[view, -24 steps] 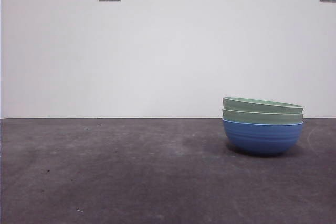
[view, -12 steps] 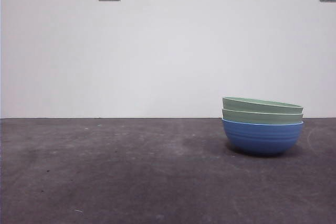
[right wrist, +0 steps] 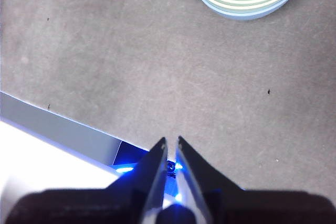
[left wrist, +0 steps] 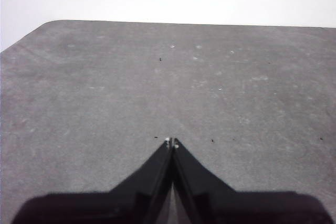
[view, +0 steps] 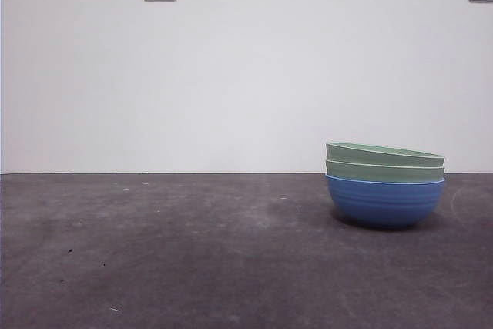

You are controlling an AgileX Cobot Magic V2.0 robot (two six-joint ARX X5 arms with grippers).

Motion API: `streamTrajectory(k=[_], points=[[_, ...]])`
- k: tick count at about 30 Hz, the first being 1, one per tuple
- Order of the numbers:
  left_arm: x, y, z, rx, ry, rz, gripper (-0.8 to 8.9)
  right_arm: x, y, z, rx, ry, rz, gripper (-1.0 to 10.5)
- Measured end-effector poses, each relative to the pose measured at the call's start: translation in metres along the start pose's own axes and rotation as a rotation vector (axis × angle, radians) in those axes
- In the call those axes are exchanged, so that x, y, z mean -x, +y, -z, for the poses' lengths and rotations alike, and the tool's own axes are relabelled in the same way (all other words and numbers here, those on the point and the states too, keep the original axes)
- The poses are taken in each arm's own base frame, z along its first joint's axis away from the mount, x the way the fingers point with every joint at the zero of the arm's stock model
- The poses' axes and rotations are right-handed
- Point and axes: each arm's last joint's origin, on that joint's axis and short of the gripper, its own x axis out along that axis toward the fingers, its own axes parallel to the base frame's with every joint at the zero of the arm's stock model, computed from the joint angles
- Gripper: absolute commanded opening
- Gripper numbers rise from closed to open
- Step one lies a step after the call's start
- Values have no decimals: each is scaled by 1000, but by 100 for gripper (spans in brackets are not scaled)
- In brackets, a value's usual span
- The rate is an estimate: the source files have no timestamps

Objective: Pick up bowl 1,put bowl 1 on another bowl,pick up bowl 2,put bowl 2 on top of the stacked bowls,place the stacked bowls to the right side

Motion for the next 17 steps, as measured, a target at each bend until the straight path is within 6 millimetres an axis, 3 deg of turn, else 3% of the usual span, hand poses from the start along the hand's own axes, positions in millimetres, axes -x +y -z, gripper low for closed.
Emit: streamTrajectory(k=[17], points=[[0, 0, 0, 6, 0, 0, -3, 0, 0, 0, 1, 0, 0, 32]])
